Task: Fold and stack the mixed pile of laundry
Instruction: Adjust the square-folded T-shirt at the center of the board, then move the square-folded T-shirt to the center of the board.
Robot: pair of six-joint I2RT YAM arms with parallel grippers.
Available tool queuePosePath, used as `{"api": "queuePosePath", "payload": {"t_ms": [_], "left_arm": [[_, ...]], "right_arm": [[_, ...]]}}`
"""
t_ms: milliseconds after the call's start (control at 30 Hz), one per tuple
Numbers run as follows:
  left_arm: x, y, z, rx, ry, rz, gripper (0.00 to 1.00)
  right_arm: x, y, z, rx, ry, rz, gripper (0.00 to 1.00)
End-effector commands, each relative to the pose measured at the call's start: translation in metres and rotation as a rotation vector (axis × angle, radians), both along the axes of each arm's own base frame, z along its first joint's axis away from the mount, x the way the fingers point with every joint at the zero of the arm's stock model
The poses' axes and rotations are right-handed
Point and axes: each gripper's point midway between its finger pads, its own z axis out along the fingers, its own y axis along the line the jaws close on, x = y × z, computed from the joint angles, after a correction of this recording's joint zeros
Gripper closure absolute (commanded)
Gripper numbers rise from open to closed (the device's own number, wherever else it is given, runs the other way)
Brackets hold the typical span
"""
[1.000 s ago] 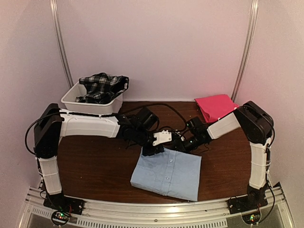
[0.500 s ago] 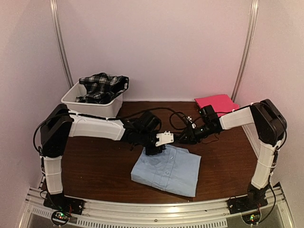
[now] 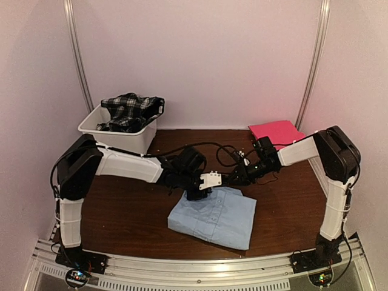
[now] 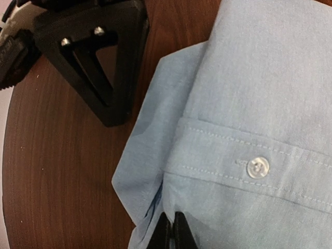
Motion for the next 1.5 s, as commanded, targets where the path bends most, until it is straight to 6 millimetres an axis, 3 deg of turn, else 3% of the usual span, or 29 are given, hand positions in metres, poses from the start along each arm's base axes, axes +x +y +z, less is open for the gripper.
{"api": "queuePosePath", "payload": {"t_ms": [0, 167, 233, 300, 400, 500, 567, 767, 1167, 1467], "left_arm": [[0.009, -0.002, -0.004, -0.011, -0.028, 0.0, 1.0], [0.012, -0.003, -0.012, -0.012, -0.028, 0.019, 0.99], [0.02, -0.003, -0.005, -0.047, 0.012, 0.072, 0.91], [0.032, 0.0, 0.013, -0.116, 0.082, 0.132, 0.76], [0.046, 0.01, 0.052, -0.223, 0.16, 0.237, 0.62], [0.039, 0.027, 0.081, -0.299, 0.191, 0.274, 0.45], [0.03, 0.04, 0.087, -0.324, 0.248, 0.273, 0.41], [0.021, 0.069, 0.07, -0.365, 0.441, 0.332, 0.41], [0.033, 0.08, 0.019, -0.363, 0.585, 0.455, 0.41], [0.039, 0.072, 0.009, -0.391, 0.642, 0.441, 0.52]], "right_arm": [[-0.001, 0.014, -0.006, 0.01, -0.001, 0.038, 0.74], [-0.008, -0.001, 0.014, -0.01, -0.048, 0.007, 0.54], [-0.009, -0.014, 0.028, -0.005, -0.073, -0.026, 0.51], [-0.009, -0.03, 0.04, 0.006, -0.089, -0.075, 0.48], [-0.017, -0.05, 0.057, -0.001, -0.132, -0.131, 0.44], [-0.037, -0.061, 0.06, -0.03, -0.142, -0.145, 0.41], [-0.052, -0.066, 0.058, -0.043, -0.144, -0.145, 0.42], [-0.081, -0.084, 0.033, -0.115, -0.069, -0.19, 0.41], [-0.093, -0.094, -0.011, -0.19, 0.014, -0.215, 0.41], [-0.093, -0.091, -0.022, -0.184, 0.039, -0.2, 0.59]]}}
